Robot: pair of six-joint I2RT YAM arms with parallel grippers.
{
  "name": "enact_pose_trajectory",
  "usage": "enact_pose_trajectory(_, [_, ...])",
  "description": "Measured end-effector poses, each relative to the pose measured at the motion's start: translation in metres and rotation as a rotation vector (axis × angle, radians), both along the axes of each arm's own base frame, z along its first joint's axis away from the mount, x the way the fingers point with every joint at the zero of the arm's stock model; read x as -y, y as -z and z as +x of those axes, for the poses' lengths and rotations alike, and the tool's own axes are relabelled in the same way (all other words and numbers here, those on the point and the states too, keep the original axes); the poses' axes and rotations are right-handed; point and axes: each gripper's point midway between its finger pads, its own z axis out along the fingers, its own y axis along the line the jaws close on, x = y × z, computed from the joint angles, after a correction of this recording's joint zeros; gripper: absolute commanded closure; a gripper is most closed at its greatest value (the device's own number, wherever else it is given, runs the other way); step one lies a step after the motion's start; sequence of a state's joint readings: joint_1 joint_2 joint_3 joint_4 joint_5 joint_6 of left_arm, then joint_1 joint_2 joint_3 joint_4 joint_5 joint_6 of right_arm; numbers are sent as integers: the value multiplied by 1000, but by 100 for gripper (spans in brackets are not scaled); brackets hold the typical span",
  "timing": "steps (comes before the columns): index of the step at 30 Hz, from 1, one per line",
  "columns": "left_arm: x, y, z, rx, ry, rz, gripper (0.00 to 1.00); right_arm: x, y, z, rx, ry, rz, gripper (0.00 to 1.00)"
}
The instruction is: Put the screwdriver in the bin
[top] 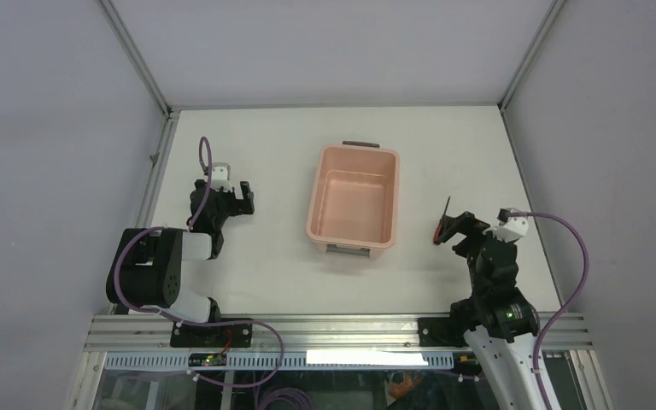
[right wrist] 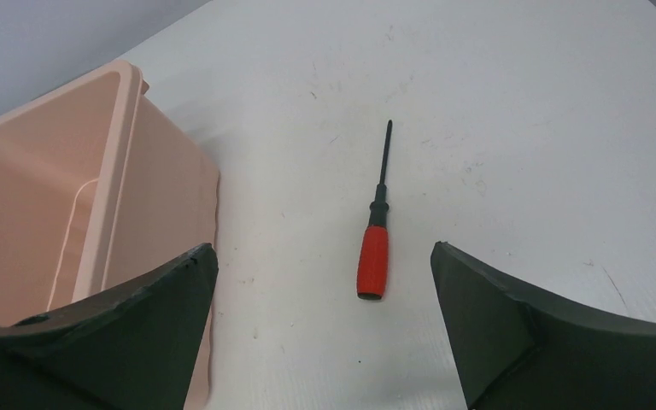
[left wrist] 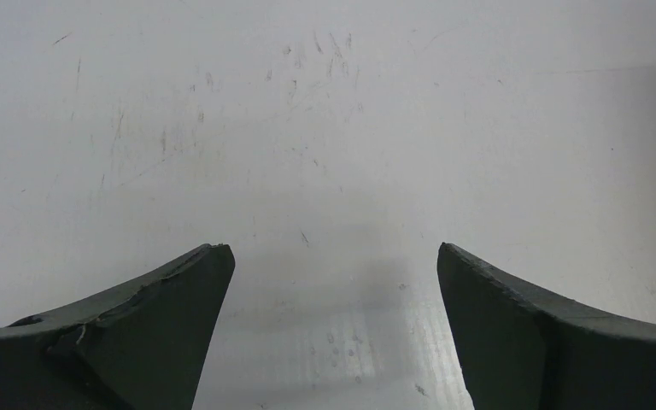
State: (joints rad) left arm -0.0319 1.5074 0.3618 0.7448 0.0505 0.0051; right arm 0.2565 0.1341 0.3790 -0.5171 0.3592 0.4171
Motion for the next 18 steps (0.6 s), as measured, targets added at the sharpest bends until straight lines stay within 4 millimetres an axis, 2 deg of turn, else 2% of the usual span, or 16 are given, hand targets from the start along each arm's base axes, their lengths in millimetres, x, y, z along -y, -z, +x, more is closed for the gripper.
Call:
enact_pose_trajectory(4, [0, 0, 0, 0, 0, 0, 1, 4, -2, 0, 7, 28, 9, 1])
enact_pose_trajectory(8, [0, 0, 0, 0, 0, 0, 1, 3, -20, 0, 42, 13, -4, 1])
enact_pose_trajectory(13, [0, 0, 0, 0, 0, 0, 1, 7, -83, 11, 32, 35, -53, 1])
enact_pose_trajectory(15, [0, 0, 0, 0, 0, 0, 1, 11, -116, 31, -30, 78, -90, 1])
enact_pose_trajectory(18, [0, 0, 0, 0, 0, 0, 1, 12, -151, 68, -156, 119, -138, 1])
